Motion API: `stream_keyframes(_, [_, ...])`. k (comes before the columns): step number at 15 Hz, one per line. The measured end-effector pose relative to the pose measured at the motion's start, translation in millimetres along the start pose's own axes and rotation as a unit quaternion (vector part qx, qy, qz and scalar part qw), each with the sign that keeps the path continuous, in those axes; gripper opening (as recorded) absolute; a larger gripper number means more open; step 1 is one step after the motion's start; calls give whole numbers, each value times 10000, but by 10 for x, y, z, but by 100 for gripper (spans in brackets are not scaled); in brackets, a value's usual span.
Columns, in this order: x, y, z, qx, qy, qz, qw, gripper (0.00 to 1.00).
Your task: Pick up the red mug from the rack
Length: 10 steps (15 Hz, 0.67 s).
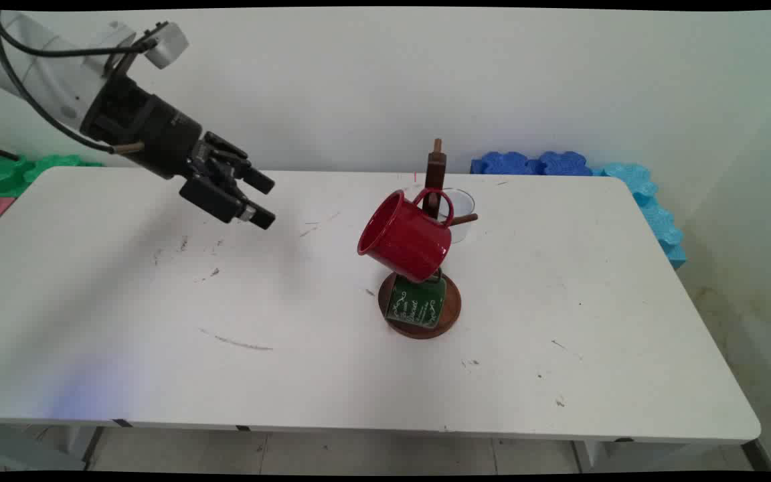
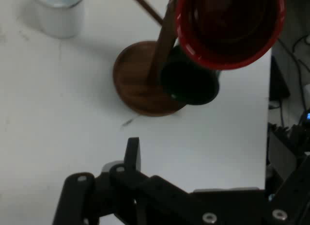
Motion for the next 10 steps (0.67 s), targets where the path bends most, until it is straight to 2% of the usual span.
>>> stream_keyframes(10, [201, 168, 263, -395, 494, -85, 9980, 100])
